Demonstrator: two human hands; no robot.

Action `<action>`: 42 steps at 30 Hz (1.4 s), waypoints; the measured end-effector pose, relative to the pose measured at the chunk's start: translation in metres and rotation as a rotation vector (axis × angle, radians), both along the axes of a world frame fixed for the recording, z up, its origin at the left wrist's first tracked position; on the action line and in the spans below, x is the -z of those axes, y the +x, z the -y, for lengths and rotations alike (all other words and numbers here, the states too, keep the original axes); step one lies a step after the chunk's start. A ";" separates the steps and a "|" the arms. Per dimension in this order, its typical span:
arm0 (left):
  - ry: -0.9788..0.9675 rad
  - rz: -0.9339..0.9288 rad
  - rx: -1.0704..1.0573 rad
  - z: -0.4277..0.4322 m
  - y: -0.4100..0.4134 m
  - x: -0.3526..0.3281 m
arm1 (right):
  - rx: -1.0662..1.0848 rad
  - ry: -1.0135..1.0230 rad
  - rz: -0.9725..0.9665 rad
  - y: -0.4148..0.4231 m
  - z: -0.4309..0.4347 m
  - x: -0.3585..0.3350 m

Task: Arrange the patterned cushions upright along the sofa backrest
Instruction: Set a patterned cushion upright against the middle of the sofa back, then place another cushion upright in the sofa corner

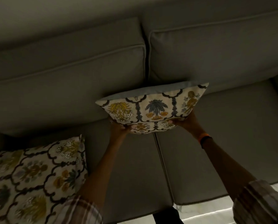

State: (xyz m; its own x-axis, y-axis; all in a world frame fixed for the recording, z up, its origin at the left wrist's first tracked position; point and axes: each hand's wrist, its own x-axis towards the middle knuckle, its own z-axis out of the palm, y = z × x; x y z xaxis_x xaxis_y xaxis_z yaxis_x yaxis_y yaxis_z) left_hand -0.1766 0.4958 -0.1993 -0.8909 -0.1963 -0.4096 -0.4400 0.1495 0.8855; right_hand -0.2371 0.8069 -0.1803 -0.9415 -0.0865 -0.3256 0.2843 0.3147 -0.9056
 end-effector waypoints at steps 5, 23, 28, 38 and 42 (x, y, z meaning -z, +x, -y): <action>-0.205 0.082 -0.025 0.021 0.031 -0.016 | 0.274 0.205 0.235 0.047 0.031 0.017; -0.510 0.574 -0.375 0.437 0.254 -0.030 | -0.137 -0.105 0.617 0.257 0.491 -0.006; -0.015 0.649 -0.546 0.482 0.275 -0.006 | -0.134 -0.156 0.581 0.253 0.510 -0.065; 0.125 0.233 -0.621 0.346 0.256 -0.074 | -0.079 -0.013 0.331 0.215 0.383 -0.094; 0.127 0.195 -0.428 0.247 0.250 -0.076 | -0.169 0.122 0.172 0.178 0.296 -0.119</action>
